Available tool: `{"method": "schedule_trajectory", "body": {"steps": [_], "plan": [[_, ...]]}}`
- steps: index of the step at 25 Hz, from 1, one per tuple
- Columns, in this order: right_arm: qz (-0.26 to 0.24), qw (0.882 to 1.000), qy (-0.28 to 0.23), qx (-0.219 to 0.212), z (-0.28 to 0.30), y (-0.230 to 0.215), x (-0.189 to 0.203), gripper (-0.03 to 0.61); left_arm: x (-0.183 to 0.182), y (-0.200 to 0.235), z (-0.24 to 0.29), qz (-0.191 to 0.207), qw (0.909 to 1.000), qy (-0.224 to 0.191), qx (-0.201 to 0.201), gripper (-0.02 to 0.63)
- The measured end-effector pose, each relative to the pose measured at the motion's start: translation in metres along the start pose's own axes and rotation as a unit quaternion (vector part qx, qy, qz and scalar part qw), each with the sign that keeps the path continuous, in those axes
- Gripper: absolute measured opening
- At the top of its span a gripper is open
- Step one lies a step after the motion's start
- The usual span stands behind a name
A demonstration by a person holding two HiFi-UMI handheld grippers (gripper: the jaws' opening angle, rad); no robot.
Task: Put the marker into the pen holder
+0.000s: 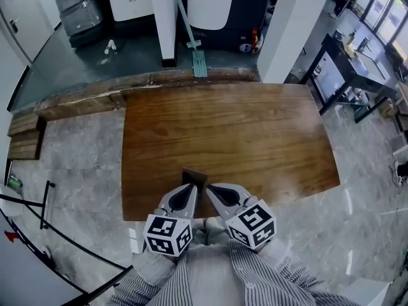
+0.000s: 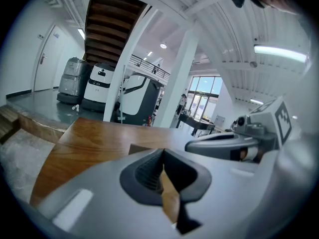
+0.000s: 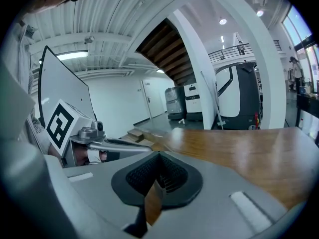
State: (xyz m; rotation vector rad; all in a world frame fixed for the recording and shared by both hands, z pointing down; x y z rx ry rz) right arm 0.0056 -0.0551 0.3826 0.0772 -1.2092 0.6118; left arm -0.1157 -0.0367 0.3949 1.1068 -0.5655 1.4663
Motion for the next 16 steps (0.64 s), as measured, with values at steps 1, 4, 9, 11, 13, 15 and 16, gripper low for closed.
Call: {"method": "schedule_trajectory", "body": {"steps": [1,4,9,11,13,15,16], "plan": [[0.0,1.0,0.001,0.0,-0.0002,-0.0006,0.0002,0.0,-0.0004,0.0003,0.0002,0.0,1.0,0.0,0.0,0.008],[0.002,1.0,0.004,-0.003,-0.0003,-0.0025,0.0008,0.0,-0.0013,0.0011,0.0013,-0.001,1.0,0.001,0.0,0.008],[0.003,1.0,0.005,-0.012,0.0001,-0.0043,-0.0009,0.0,-0.0022,0.0019,0.003,-0.006,1.0,0.004,0.002,0.008],[0.002,1.0,0.006,-0.012,0.0004,-0.0049,0.0004,0.0,-0.0006,0.003,0.004,-0.01,0.9999,0.006,0.002,0.008],[0.001,1.0,0.007,-0.012,0.0011,-0.0052,0.0016,0.0,0.0005,0.0038,0.005,-0.011,0.9999,0.007,0.002,0.008],[-0.001,1.0,0.009,-0.012,0.0017,-0.0057,0.0022,0.0,0.0008,0.0038,0.006,-0.012,0.9999,0.008,0.002,0.008],[-0.002,1.0,0.01,-0.012,0.0019,-0.006,0.0024,0.0,0.001,0.0037,0.0065,-0.012,0.9999,0.008,0.003,0.008]]}}
Point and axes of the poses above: the fingertips, and each gripper's own axes: z forward along the fingers, y to its left, x out of its underside, the point moved 7 cm from there along -z, backward along the fingers, and after that the axes turned 7 degrees about -x, right-handed, at the moved point
